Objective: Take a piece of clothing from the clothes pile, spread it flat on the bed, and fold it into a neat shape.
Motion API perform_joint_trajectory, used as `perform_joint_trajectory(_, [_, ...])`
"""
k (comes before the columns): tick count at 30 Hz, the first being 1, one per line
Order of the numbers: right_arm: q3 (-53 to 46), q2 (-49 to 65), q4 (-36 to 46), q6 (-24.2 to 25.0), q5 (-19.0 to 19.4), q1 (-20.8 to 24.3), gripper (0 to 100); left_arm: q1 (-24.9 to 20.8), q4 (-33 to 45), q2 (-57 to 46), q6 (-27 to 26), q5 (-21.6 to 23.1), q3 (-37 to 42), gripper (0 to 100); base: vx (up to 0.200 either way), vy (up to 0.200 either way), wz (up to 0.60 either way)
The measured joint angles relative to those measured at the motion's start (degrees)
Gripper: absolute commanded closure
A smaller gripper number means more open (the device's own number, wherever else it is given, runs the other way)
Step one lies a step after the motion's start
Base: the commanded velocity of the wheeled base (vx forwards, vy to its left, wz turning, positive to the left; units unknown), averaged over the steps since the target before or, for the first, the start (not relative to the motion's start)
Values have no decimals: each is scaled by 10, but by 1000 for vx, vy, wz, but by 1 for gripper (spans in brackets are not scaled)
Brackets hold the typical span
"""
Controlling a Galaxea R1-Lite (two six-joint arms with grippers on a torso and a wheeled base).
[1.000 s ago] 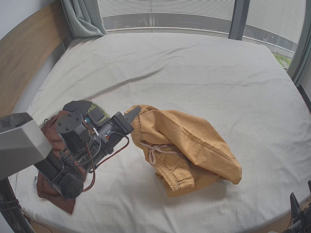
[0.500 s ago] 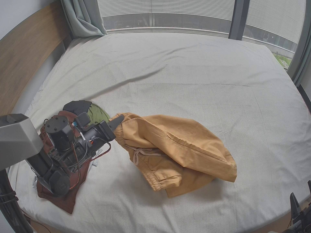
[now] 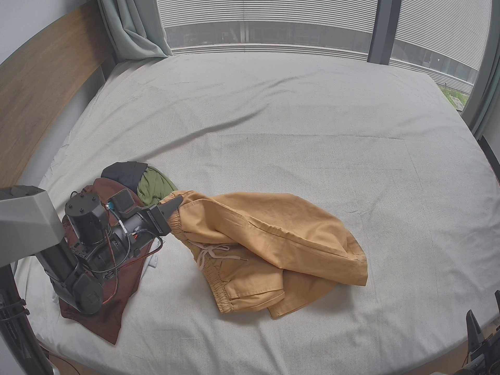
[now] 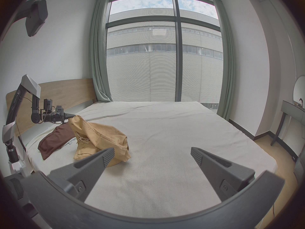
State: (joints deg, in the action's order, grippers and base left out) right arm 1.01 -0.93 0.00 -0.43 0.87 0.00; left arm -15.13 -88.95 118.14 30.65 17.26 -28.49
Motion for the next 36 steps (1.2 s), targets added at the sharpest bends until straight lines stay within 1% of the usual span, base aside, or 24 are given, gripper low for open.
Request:
perform_joint_trajectory(6, [0,0,0,0,0,0,0,19,0,24,-28,0,-4,100,0,0,0])
perform_joint_trajectory(14, [0,0,0,-1,1,0,0,28,0,33,-32,0,-7,100,0,0,0])
perform_joint_trajectory(19, [0,0,0,-1,1,0,0,28,0,36,-41,0,-7,100,0,0,0])
perform_joint_trajectory(36, [0,0,0,-13,0,0,0,28,0,34,-41,0,-8,100,0,0,0])
